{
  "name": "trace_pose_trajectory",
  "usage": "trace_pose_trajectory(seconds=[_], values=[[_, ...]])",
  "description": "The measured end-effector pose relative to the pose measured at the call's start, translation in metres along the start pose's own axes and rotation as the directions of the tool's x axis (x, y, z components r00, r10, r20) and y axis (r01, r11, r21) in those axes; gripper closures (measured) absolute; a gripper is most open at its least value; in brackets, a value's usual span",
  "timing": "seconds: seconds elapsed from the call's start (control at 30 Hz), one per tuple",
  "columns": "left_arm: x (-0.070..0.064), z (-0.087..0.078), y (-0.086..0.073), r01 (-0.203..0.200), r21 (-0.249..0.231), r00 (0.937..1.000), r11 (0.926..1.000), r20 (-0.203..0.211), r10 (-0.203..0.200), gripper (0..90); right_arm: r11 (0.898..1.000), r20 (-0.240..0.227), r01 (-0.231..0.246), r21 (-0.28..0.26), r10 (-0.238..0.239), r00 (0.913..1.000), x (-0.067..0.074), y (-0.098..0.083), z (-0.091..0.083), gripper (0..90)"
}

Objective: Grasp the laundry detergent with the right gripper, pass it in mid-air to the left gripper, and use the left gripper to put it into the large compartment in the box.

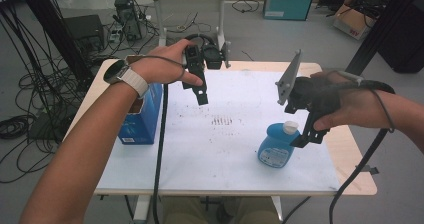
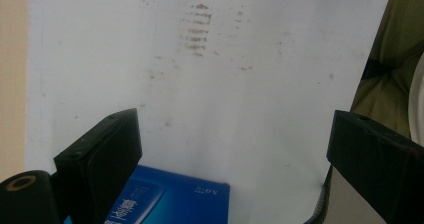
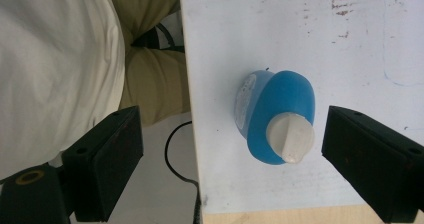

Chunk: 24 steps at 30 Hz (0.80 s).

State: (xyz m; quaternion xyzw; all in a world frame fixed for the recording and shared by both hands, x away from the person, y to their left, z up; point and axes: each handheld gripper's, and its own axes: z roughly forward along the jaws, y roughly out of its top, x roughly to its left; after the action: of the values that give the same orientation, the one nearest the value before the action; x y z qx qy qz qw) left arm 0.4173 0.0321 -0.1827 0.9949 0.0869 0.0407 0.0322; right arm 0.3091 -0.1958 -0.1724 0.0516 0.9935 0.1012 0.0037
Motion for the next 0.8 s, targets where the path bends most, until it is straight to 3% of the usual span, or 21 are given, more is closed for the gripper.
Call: trace_pose_trajectory(seconds=[0.37, 0.8], values=[[-0.0001, 0.0007, 0.0013, 0.031, -0.018, 0.9994, 0.9993, 0.014, -0.031, 7.7, 1.0, 0.035, -0.012, 0.007, 0.011, 0.9993, -0.0005, -0.002, -0.0034, 9.3], [-0.0035, 0.0047, 0.0008, 0.012, -0.012, 0.9998, 0.9999, 0.014, -0.012, 8.0, 1.0, 0.039, -0.017, 0.007, 0.017, 0.9991, -0.0021, -0.0038, -0.0029, 9.3]])
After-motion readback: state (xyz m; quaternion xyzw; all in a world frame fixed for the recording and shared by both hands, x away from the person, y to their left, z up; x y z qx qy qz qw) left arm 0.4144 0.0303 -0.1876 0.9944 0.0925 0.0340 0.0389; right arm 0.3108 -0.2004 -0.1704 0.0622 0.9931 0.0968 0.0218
